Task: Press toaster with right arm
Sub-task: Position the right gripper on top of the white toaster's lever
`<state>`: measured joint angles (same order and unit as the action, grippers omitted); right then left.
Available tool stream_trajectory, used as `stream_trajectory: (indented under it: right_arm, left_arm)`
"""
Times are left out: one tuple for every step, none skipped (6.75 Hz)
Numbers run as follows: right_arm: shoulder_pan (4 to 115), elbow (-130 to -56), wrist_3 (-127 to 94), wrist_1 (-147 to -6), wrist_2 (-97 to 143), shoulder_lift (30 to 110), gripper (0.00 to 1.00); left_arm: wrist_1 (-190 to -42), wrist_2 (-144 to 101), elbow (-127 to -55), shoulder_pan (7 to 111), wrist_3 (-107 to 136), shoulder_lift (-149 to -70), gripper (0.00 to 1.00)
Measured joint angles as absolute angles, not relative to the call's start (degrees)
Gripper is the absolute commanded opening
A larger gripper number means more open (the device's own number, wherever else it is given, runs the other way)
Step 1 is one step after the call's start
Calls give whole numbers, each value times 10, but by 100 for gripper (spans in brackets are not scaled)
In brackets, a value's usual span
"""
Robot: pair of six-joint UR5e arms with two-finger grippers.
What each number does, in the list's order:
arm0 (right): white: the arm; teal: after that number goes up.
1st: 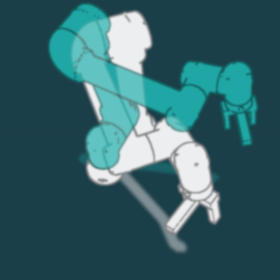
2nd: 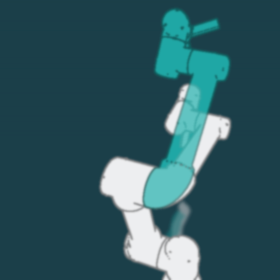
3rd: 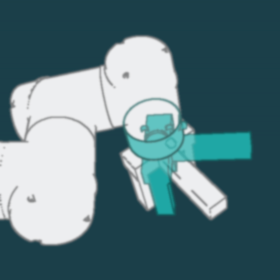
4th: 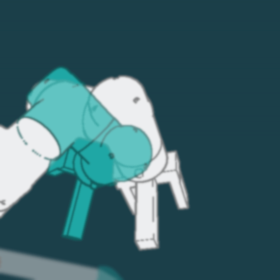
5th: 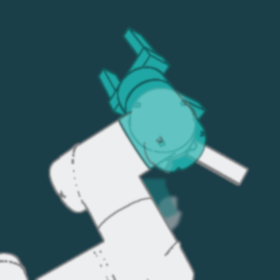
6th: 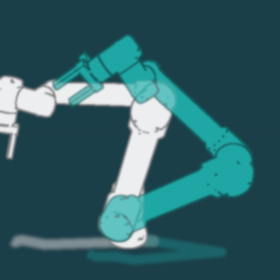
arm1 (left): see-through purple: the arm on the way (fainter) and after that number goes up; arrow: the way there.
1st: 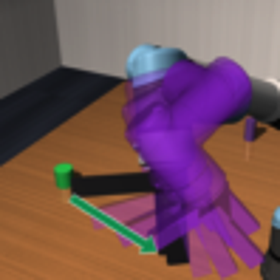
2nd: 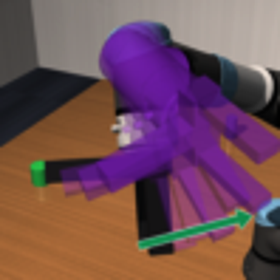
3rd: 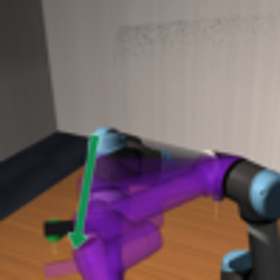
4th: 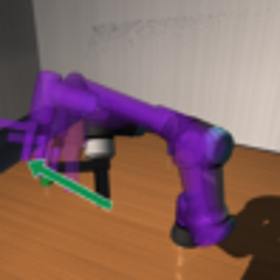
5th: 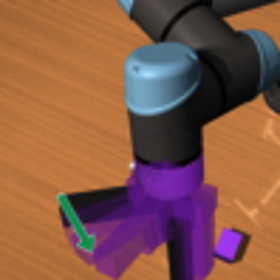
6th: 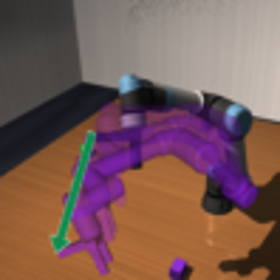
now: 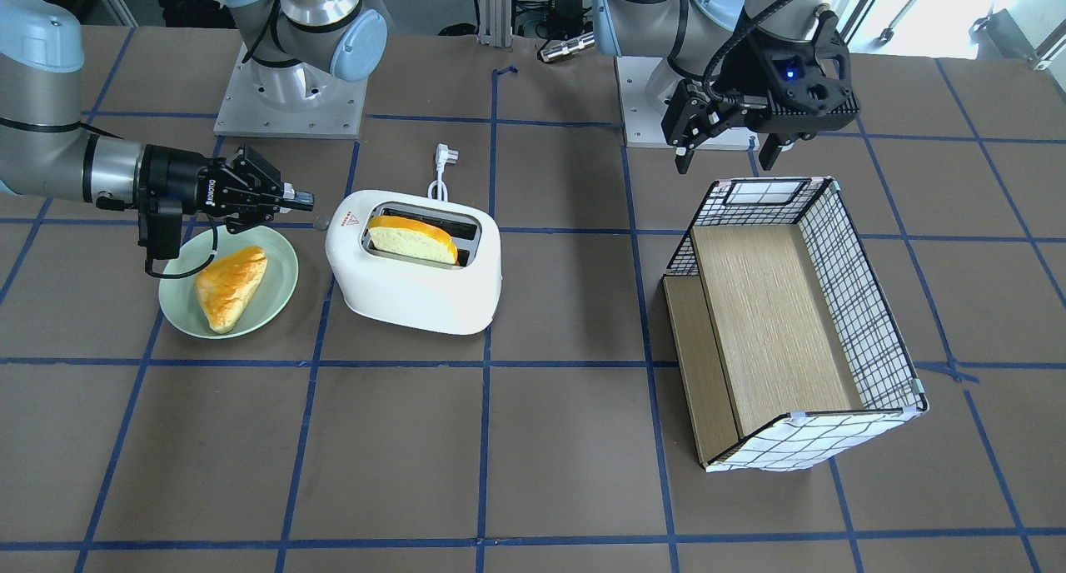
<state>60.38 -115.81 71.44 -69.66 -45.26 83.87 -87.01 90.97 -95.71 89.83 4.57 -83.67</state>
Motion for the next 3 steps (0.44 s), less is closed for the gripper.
stream_trajectory:
  right_arm:
    - [604,-1169,717,-716,-451,835,0]
    - [604,-1176,720,-730,-451,831,0]
    - [604,-1180,722,-735,-451,829,0]
  left_arm:
    - [-870,910,-957,898,46,-837,100]
    - [-870,910,-957,898,46,-837,100]
    - [-870,910,-957,898,46,-837,100]
